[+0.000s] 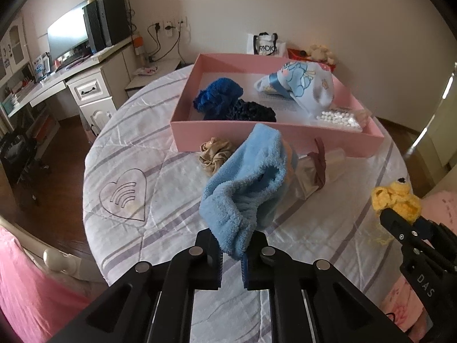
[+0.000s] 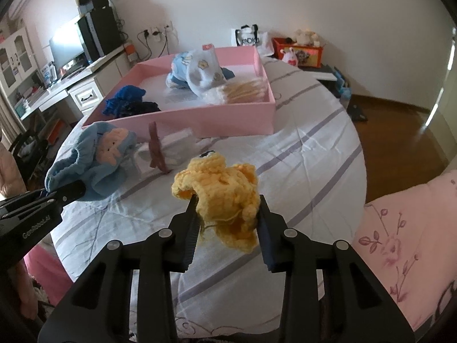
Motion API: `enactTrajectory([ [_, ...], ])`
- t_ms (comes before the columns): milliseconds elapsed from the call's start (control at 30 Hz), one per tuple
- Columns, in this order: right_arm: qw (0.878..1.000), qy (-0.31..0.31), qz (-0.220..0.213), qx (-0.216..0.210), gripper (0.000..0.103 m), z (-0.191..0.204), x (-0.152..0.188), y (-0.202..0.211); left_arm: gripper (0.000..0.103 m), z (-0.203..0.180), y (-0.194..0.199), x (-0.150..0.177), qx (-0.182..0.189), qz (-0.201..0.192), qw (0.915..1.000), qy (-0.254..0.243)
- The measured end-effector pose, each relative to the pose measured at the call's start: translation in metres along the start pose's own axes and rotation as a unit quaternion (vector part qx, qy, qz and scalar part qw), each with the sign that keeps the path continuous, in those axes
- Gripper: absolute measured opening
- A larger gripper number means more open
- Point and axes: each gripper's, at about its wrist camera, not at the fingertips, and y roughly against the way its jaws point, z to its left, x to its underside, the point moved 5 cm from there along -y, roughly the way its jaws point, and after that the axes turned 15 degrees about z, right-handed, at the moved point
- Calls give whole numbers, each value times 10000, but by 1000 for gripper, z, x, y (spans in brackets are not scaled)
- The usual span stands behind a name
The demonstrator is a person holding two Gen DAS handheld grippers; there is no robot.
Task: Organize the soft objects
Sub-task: 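Grasp the light blue fleece item with the left tool while the right tool lifts the yellow toy, then carry the fleece item and yellow toy up toward the pink tray with both tools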
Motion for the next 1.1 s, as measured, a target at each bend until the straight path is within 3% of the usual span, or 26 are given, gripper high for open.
enactTrajectory([
  [667,9969,126,-756,162,34,17,24,75,6,5,90,53,79,-741,9972,34],
  [1100,9895,222,-1423,115,34,24,41,131,5,6,158,98,-20,-1453,9894,5],
])
